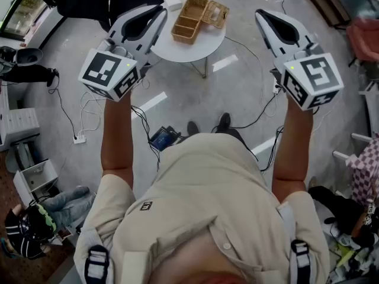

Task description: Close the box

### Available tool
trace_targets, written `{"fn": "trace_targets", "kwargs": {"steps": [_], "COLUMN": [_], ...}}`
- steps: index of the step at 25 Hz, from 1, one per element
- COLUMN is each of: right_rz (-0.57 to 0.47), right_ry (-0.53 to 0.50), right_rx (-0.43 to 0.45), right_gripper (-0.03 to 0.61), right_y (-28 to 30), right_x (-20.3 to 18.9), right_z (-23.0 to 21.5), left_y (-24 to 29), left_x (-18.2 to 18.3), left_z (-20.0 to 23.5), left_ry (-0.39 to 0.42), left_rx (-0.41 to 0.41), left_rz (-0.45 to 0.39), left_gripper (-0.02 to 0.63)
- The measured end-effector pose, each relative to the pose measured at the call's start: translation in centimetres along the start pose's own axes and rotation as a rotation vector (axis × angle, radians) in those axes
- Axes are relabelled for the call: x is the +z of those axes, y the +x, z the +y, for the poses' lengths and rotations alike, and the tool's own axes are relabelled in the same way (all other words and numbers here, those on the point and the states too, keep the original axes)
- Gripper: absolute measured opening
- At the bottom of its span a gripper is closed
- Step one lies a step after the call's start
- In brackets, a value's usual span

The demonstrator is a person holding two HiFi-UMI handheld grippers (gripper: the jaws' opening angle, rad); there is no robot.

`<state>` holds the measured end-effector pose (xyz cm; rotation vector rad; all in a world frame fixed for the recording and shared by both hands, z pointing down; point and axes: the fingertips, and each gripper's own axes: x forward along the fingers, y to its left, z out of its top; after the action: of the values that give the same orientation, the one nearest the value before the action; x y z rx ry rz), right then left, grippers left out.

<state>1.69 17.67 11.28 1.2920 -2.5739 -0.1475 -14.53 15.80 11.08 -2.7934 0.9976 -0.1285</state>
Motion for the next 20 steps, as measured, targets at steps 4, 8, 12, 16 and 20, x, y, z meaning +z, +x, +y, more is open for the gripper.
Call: {"fn": "trace_targets", "kwargs": {"steps": [4, 8, 12, 16, 20], "right_rz": [0.005, -0.016, -0.031, -0.026, -0.012], "right_ry": [0.009, 0.038, 0.067, 0.073, 0.072], "right_rx": [-0.004, -0.014, -0.031, -0.025, -0.008], "right_gripper": [-0.009, -0.008, -0.006, -0.007, -0.006], "right_y": [0.8, 1.9, 2.9, 4.0, 5.4], "right_x": [0.0, 0.5, 0.5, 0.3, -0.4], "right_z": [0.4, 1.4, 1.9, 2.1, 1.1], "left_y": [-0.3, -1.1, -1.7, -1.5, -0.2], "left_x": [-0.3, -0.5, -0.9, -1.4, -2.1], "left_z": [0.8, 2.0, 3.0, 3.5, 4.5], "left_ry": [-0.004, -0.007, -0.009, -0.013, -0.022], "left_rx": [-0.009, -0.019, -0.037, -0.055, -0.049], "left_rz": [-0.004, -0.010, -0.020, -0.018, -0.011], "left_gripper": [0.032, 0.032, 0.032, 0.032, 0.032]}}
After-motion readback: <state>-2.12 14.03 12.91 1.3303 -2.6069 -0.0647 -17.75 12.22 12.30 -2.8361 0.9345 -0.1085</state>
